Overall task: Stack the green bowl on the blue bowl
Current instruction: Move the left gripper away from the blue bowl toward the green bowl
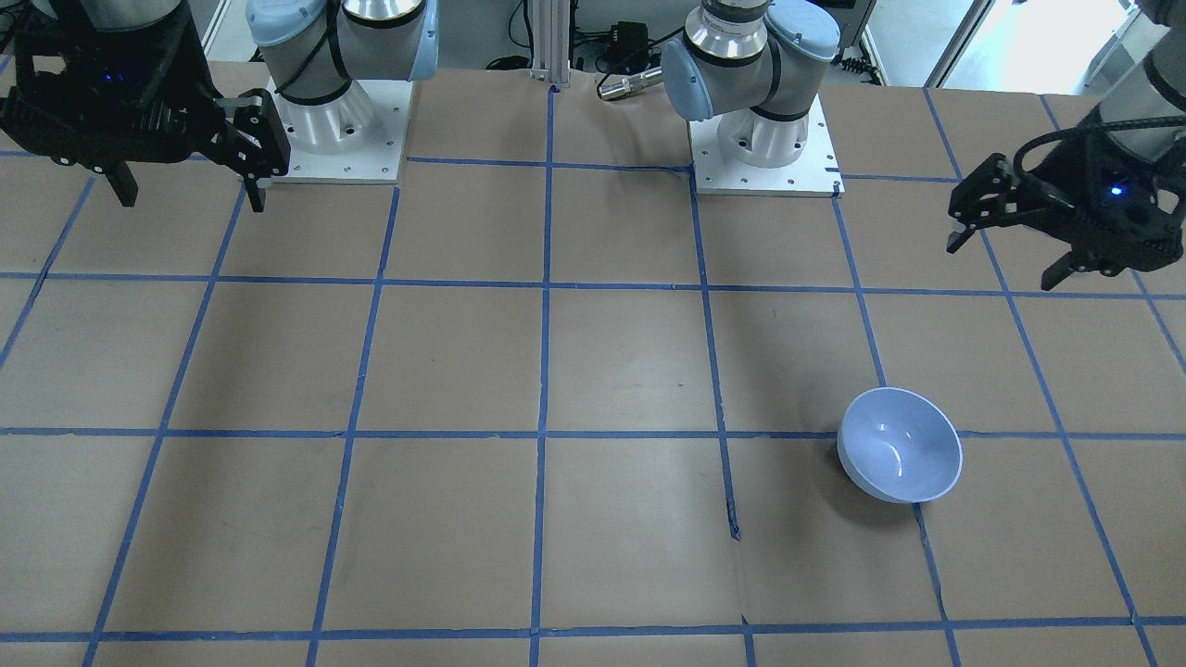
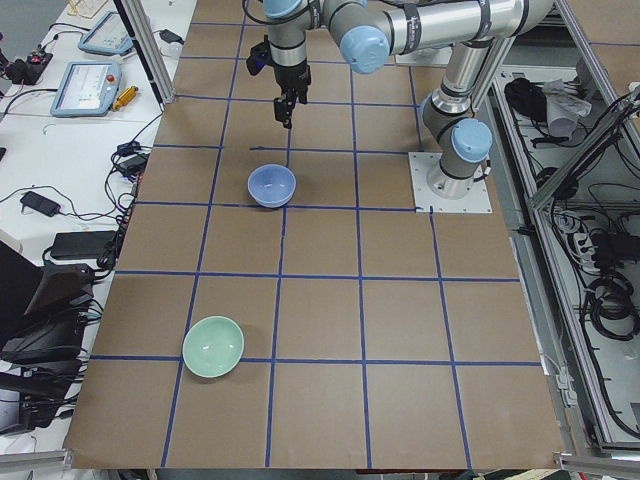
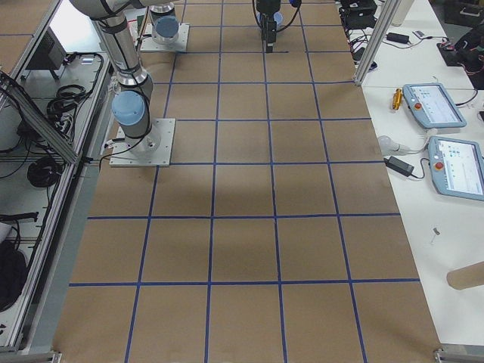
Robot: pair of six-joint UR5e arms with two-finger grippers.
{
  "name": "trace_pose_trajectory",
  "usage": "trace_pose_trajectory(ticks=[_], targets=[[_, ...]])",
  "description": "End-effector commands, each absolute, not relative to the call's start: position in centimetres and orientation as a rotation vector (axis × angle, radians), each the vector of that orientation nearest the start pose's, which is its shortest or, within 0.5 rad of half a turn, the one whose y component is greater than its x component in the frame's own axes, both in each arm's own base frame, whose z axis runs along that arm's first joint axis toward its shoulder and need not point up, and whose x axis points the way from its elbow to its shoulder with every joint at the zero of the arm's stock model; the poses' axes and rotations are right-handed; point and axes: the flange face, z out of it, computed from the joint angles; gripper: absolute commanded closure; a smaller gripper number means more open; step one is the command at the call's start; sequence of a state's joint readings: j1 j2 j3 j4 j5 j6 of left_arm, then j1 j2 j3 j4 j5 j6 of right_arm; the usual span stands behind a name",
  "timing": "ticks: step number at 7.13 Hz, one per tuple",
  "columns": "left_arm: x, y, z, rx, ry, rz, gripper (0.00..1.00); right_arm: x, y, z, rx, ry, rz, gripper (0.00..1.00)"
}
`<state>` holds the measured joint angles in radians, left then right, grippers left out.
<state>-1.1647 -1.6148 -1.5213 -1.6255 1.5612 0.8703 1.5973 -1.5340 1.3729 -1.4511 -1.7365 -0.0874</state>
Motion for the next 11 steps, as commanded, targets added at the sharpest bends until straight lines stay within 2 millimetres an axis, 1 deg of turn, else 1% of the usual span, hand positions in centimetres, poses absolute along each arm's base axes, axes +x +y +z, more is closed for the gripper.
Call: trace_pose_trajectory(ticks=[1,2,3,4,5,6,7,8,9,10,11], targets=[[14.8,-53.2,47.7,0.956,2.978,0.065,0.00,13.1,-50.3,55.6,-0.184,3.303,-0.060,0.00],[20.2,-53.5,47.6,1.017,2.923,0.074,0.00,13.1,-50.3,55.6,-0.184,3.303,-0.060,0.00],[27.7,-53.4,46.2,1.069,2.872,0.051,0.00,13.1,-50.3,55.6,-0.184,3.303,-0.060,0.00],[32.3,-53.7,44.3,1.099,2.869,0.048,0.00,13.1,-50.3,55.6,-0.184,3.303,-0.060,0.00],[34.5,-55.3,44.6,1.181,2.809,0.031,0.02,13.1,-50.3,55.6,-0.184,3.303,-0.060,0.00],[36.4,-57.0,43.8,1.241,2.782,0.033,0.03,13.1,-50.3,55.6,-0.184,3.303,-0.060,0.00],[39.1,-57.5,42.2,1.316,2.759,0.046,0.03,13.1,-50.3,55.6,-0.184,3.303,-0.060,0.00],[41.9,-58.4,40.4,1.363,2.701,0.004,0.03,13.0,-50.3,55.6,-0.182,3.303,-0.060,0.00],[43.6,-59.2,37.8,1.450,2.655,-0.043,0.03,13.0,-50.3,55.6,-0.182,3.303,-0.060,0.00],[45.8,-58.8,35.5,1.454,2.687,-0.069,0.03,13.1,-50.3,55.6,-0.184,3.303,-0.060,0.00],[47.1,-59.2,34.2,1.503,2.666,-0.064,0.03,13.1,-50.3,55.6,-0.184,3.303,-0.060,0.00]])
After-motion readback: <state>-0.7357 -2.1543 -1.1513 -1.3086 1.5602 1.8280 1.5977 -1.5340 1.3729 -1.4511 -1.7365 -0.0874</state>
